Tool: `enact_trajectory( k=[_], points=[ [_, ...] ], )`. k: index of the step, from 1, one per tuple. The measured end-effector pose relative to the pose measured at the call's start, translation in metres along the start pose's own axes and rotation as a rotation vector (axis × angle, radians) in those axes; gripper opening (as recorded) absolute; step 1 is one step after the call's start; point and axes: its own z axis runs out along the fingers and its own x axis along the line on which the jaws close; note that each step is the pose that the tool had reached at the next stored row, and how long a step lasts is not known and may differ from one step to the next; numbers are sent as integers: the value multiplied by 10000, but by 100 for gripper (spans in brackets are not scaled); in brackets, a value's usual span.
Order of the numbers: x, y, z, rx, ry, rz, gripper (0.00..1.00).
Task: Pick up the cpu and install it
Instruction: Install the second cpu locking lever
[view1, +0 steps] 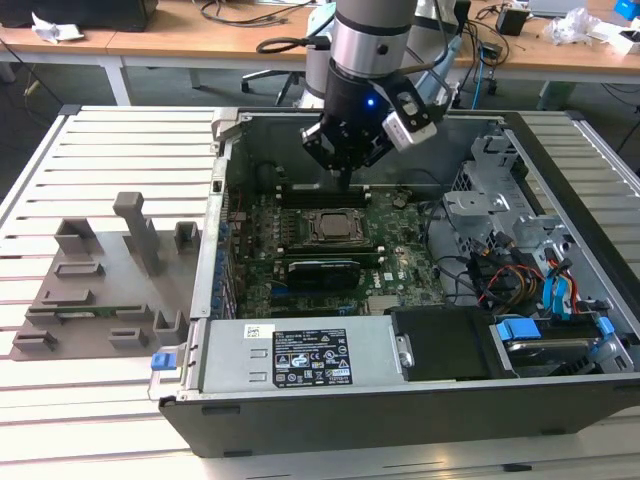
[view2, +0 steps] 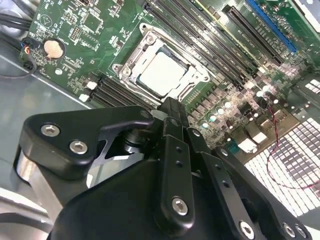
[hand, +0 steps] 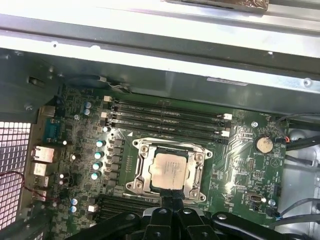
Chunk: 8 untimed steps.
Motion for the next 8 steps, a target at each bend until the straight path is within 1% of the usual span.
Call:
enact_trajectory(
  k=[1, 8],
  points=[
    [1, 0, -15, -2, -1, 0, 11],
    [1, 1, -16, -4, -1, 0, 11]
  ],
)
